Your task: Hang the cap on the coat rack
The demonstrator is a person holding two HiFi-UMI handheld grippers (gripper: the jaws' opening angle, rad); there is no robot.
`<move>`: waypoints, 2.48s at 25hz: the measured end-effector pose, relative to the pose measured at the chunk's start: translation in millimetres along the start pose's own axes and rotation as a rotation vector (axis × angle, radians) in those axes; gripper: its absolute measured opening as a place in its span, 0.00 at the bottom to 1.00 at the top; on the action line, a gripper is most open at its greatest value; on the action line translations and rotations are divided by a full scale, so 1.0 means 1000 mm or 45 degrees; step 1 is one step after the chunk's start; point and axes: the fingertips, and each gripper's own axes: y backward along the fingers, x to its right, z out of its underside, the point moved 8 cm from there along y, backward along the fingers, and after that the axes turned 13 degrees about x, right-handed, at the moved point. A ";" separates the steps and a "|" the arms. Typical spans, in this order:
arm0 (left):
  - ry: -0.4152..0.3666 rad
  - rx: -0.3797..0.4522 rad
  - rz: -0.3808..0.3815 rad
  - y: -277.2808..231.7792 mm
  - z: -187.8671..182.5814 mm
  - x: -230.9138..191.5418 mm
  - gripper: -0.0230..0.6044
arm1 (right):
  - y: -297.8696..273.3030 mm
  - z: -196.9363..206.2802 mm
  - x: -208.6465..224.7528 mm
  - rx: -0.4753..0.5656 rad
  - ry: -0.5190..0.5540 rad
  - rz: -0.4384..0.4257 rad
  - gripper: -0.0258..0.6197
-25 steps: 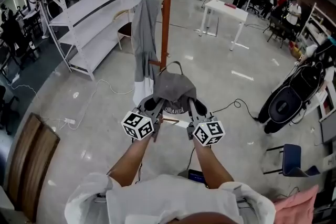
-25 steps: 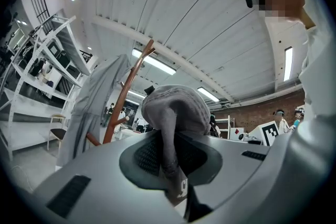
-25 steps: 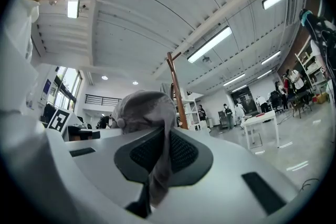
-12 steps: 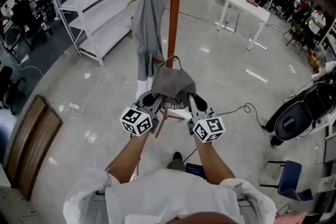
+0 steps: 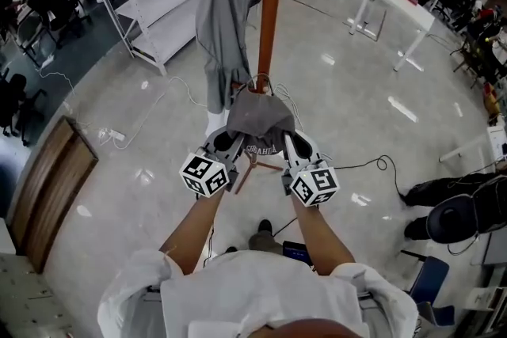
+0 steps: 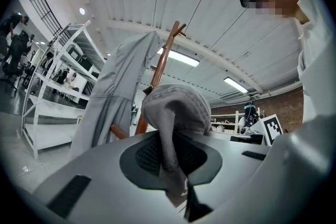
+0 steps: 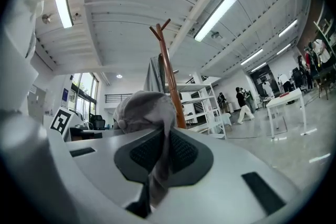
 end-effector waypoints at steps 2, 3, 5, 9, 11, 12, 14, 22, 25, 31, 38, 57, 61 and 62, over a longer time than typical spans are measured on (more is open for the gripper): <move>-0.007 -0.008 -0.022 -0.010 0.003 -0.007 0.11 | -0.011 0.004 0.010 -0.015 -0.024 -0.012 0.09; -0.013 -0.012 -0.029 -0.014 0.005 -0.010 0.11 | -0.015 0.007 0.015 -0.019 -0.031 -0.016 0.09; -0.027 -0.017 -0.035 -0.023 0.013 -0.013 0.11 | -0.019 0.011 0.026 -0.018 -0.026 -0.025 0.09; -0.050 -0.032 -0.062 -0.038 0.027 -0.019 0.11 | -0.028 0.020 0.044 -0.023 -0.013 -0.051 0.09; -0.054 -0.045 -0.085 -0.038 0.033 -0.024 0.11 | -0.031 0.029 0.049 -0.040 -0.030 -0.059 0.09; -0.055 -0.049 -0.093 -0.040 0.037 -0.026 0.11 | -0.033 0.033 0.052 -0.046 -0.035 -0.060 0.09; -0.055 -0.056 -0.106 -0.046 0.045 -0.031 0.11 | -0.037 0.040 0.061 -0.053 -0.030 -0.062 0.09; -0.035 -0.083 -0.138 -0.062 0.072 -0.059 0.11 | -0.056 0.068 0.083 -0.083 0.037 -0.095 0.09; -0.032 -0.092 -0.148 -0.064 0.082 -0.068 0.11 | -0.061 0.079 0.087 -0.097 0.054 -0.101 0.09; -0.018 -0.087 -0.144 -0.071 0.096 -0.084 0.11 | -0.073 0.091 0.095 -0.095 0.055 -0.093 0.09; 0.024 -0.042 -0.114 -0.067 0.103 -0.092 0.13 | -0.076 0.097 0.101 -0.104 0.056 -0.123 0.10; 0.044 -0.015 -0.174 0.106 0.030 -0.060 0.11 | 0.051 0.042 -0.005 -0.167 0.236 0.079 0.10; -0.010 0.038 -0.081 0.141 -0.018 -0.035 0.10 | 0.078 0.020 -0.047 -0.100 0.256 0.139 0.10; -0.027 0.050 -0.064 0.149 -0.029 -0.029 0.10 | 0.085 0.015 -0.057 -0.085 0.261 0.152 0.10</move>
